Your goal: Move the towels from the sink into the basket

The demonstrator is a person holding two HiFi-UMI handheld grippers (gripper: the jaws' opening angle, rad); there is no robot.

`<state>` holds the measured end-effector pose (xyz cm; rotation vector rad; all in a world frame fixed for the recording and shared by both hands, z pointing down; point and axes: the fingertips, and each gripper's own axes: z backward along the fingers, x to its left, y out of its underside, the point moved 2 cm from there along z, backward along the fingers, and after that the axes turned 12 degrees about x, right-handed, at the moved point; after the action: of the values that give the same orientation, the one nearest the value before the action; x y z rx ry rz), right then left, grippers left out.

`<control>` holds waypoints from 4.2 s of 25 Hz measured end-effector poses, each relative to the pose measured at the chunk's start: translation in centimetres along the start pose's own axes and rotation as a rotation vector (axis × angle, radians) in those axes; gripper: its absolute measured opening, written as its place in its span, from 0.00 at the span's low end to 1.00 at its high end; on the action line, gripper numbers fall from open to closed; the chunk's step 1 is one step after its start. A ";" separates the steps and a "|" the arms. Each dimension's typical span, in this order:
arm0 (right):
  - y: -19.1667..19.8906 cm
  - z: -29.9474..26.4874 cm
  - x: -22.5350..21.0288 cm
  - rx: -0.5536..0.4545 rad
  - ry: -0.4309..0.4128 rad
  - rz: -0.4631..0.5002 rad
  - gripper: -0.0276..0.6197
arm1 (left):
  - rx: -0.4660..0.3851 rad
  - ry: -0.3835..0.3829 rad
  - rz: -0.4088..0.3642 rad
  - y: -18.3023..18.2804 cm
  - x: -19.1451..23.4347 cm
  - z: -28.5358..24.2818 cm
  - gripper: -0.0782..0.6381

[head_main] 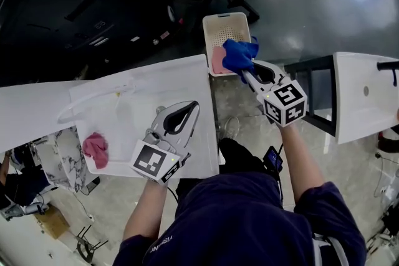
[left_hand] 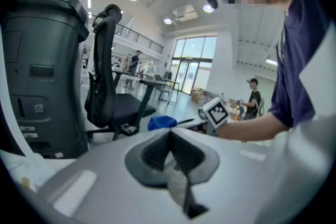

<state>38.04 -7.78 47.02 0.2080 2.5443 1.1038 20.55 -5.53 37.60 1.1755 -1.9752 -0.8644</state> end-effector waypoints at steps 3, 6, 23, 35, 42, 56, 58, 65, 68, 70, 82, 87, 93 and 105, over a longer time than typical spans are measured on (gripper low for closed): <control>0.2 -0.9 -1.0 0.009 -0.006 -0.007 0.15 | 0.011 -0.004 0.017 0.4 0.2 -0.8 0.11; 0.5 -2.0 -2.1 0.020 -0.011 -0.013 0.15 | 0.030 -0.007 0.038 1.2 0.4 -1.5 0.11; 1.3 -7.5 -6.3 0.054 -0.018 -0.044 0.15 | 0.101 -0.019 0.124 4.3 1.7 -3.7 0.11; 2.7 -9.7 -7.8 0.078 0.017 -0.075 0.15 | 0.133 -0.017 0.174 6.5 1.1 -3.4 0.11; 2.7 -11.6 -8.2 0.098 0.036 -0.058 0.16 | 0.138 -0.049 0.204 7.7 2.3 -2.5 0.11; 4.4 -13.9 -9.7 0.149 0.086 -0.067 0.21 | 0.154 -0.066 0.216 8.6 2.9 -1.7 0.11; 4.7 -14.0 -9.9 0.154 0.090 -0.070 0.22 | 0.159 -0.066 0.217 8.7 2.8 -1.7 0.11; 4.6 -14.0 -10.5 0.144 0.101 -0.076 0.22 | 0.162 -0.064 0.212 8.6 2.6 -1.8 0.11; 4.4 -13.7 -10.6 0.136 0.104 -0.079 0.22 | 0.159 -0.062 0.207 8.4 2.5 -1.9 0.11; 4.4 -13.3 -10.7 0.132 0.108 -0.081 0.22 | 0.158 -0.059 0.204 8.2 2.4 -2.0 0.11; 4.3 -9.7 -9.9 0.099 0.124 -0.095 0.18 | 0.131 -0.055 0.150 6.7 1.0 -1.1 0.11; 3.8 -7.4 -8.2 0.066 0.112 -0.078 0.17 | 0.113 -0.057 0.118 5.7 0.1 0.0 0.11; 3.6 -4.9 -5.8 0.031 0.081 -0.065 0.12 | 0.103 -0.074 0.078 4.8 -0.8 2.2 0.11; 1.7 0.5 -0.3 -0.054 0.039 -0.004 0.08 | 0.062 -0.101 0.040 4.8 -2.7 6.3 0.11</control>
<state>38.50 -6.33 48.03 0.1694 2.5445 1.1845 14.22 -0.06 37.45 1.1438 -2.1133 -0.8625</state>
